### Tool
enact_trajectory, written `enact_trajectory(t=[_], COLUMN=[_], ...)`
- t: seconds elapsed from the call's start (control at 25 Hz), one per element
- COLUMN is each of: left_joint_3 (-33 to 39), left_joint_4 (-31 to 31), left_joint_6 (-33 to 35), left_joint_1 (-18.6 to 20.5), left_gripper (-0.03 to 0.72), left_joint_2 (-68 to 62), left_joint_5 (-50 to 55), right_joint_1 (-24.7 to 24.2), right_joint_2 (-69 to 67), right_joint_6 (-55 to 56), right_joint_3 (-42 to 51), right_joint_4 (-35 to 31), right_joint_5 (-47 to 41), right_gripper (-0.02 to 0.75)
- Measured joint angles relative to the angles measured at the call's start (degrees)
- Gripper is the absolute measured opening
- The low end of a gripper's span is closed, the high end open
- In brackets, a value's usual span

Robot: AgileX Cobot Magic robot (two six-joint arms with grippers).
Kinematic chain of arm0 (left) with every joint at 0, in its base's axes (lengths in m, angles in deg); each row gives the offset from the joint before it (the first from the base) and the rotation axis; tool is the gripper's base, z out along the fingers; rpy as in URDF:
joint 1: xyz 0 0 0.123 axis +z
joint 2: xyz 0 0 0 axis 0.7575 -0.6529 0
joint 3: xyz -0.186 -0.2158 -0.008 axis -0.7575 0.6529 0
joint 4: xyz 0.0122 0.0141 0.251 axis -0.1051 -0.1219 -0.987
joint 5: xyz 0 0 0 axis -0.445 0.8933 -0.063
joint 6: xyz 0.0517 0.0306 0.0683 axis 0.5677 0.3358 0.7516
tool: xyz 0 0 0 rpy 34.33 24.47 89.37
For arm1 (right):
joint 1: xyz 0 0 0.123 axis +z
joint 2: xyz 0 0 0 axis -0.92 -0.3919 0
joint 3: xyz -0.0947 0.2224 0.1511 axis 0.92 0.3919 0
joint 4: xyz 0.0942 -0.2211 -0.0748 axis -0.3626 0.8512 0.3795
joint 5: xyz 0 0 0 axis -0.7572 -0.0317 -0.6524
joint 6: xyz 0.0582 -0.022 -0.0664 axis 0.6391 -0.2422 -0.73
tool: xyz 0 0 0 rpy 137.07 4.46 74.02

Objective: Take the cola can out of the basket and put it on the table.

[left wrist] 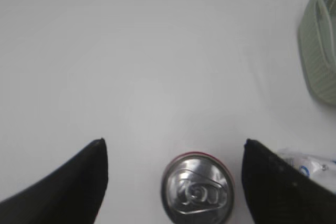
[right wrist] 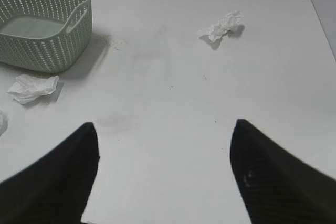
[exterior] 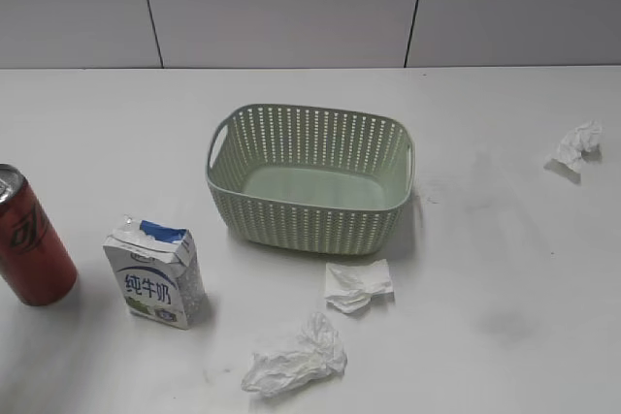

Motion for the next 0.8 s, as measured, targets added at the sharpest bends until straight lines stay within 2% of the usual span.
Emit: enact_trajectory(t=[0.08,0.2,0.44,0.68,0.8], left_joint_3=[-5.2,-11.27,-13.48,-13.05,-9.95], left_joint_4=[-1.03,-1.04,1.14,6.46,8.03], left_joint_6=[0.0,0.0,1.58,1.9,1.9], left_joint_1=[1.59,5.97,13.72,14.3,14.3], left_gripper=[0.601,0.598,0.594,0.589,0.589], left_joint_2=[0.05,0.05,0.12,5.28,11.6], left_joint_5=[3.98,9.16,22.23,25.32,25.33], right_joint_1=[0.0,0.0,0.0,0.0,0.0], right_joint_2=[0.0,0.0,0.0,0.0,0.0], right_joint_6=[0.0,0.0,0.0,0.0,0.0], right_joint_3=[0.0,0.0,0.0,0.0,0.0], right_joint_4=[0.0,0.0,0.0,0.0,0.0], right_joint_5=[0.0,0.0,0.0,0.0,0.0], right_gripper=[0.59,0.59,0.59,0.589,0.589])
